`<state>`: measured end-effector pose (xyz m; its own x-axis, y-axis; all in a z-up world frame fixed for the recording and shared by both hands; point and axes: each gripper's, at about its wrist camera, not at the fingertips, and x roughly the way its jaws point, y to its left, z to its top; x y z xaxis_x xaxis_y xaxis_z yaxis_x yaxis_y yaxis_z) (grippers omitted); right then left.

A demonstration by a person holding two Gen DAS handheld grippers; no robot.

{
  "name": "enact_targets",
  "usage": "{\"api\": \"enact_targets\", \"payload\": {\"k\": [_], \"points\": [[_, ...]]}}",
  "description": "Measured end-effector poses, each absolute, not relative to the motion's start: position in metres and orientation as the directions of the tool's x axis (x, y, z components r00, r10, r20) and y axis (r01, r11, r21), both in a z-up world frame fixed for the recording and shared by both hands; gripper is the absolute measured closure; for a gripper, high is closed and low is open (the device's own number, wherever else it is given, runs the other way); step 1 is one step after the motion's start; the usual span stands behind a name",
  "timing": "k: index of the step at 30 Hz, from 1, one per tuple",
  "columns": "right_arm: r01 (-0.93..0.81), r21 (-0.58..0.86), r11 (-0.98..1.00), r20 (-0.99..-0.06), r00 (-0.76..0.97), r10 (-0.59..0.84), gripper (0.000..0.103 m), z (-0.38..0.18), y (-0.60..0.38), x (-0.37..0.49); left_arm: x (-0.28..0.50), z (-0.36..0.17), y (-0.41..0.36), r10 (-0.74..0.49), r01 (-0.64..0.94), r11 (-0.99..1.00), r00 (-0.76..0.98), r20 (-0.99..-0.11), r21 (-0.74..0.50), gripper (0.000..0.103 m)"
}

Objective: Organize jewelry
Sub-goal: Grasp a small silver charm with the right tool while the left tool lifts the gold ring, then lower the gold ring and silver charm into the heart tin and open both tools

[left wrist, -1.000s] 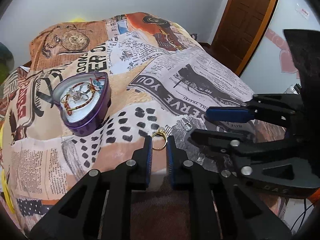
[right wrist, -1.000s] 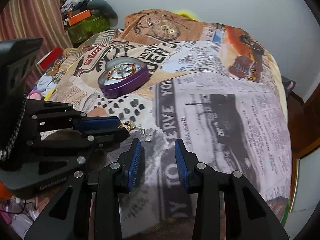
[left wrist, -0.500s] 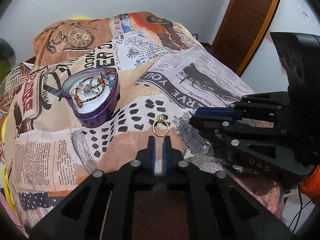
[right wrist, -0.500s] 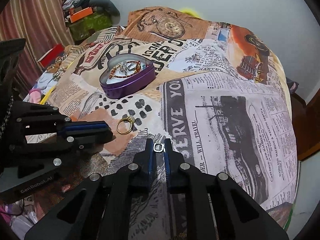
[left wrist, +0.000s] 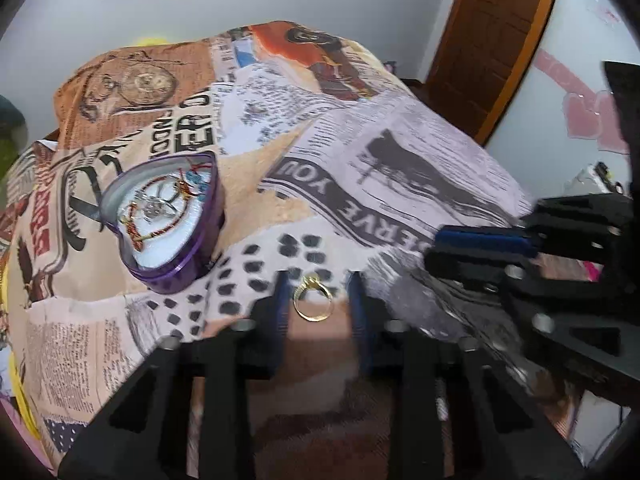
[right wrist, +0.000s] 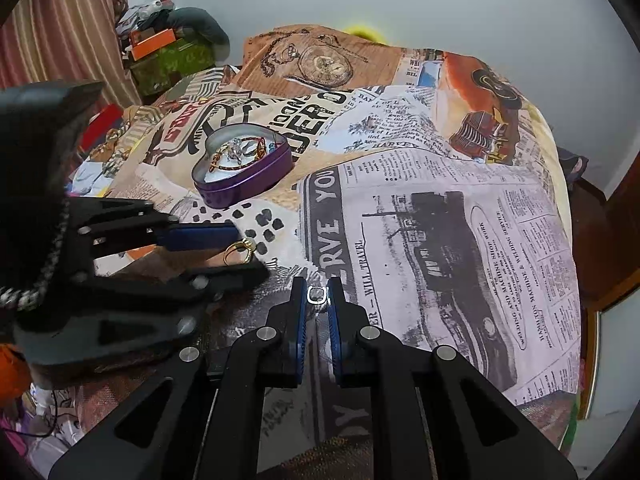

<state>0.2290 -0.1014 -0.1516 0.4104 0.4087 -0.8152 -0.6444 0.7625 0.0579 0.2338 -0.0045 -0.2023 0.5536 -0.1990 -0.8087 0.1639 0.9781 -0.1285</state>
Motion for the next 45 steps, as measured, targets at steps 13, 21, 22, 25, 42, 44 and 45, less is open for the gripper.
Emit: {"api": "enact_targets", "payload": {"k": [13,21,22,25,42,44,45], "points": [[-0.648,0.058,0.760,-0.789,0.436,0.432,0.094,-0.134,-0.095,0.232,0.215,-0.192,0.007,-0.158,0.140,0.986,0.607,-0.779,-0.091,0.085],[-0.664,0.052,0.746,-0.767,0.452,0.456,0.094,-0.120,-0.078,0.233,0.207,-0.167,0.033,-0.153,0.098,0.988,0.658,-0.737,-0.118,0.085],[-0.667,0.051,0.743,-0.764,0.454,0.459,0.094,-0.118,-0.075,0.233,0.206,-0.164,0.038,-0.152,0.091,0.988,0.665,-0.731,-0.123,0.085],[-0.677,0.046,0.735,-0.754,0.459,0.469,0.094,-0.112,-0.065,0.233,0.202,-0.156,0.048,-0.144,0.075,0.989,0.683,-0.716,-0.127,0.085],[-0.700,0.071,0.711,-0.733,0.447,0.513,0.094,-0.105,-0.024,0.250,0.211,-0.145,0.097,-0.108,0.014,0.990,0.724,-0.681,-0.143,0.085],[-0.699,0.077,0.711,-0.737,0.441,0.513,0.094,-0.107,-0.018,0.256,0.216,-0.147,0.100,-0.110,0.012,0.989,0.722,-0.683,-0.147,0.085],[-0.698,0.078,0.712,-0.737,0.441,0.513,0.094,-0.107,-0.017,0.257,0.218,-0.149,0.102,-0.111,0.012,0.989,0.720,-0.685,-0.148,0.085]]}}
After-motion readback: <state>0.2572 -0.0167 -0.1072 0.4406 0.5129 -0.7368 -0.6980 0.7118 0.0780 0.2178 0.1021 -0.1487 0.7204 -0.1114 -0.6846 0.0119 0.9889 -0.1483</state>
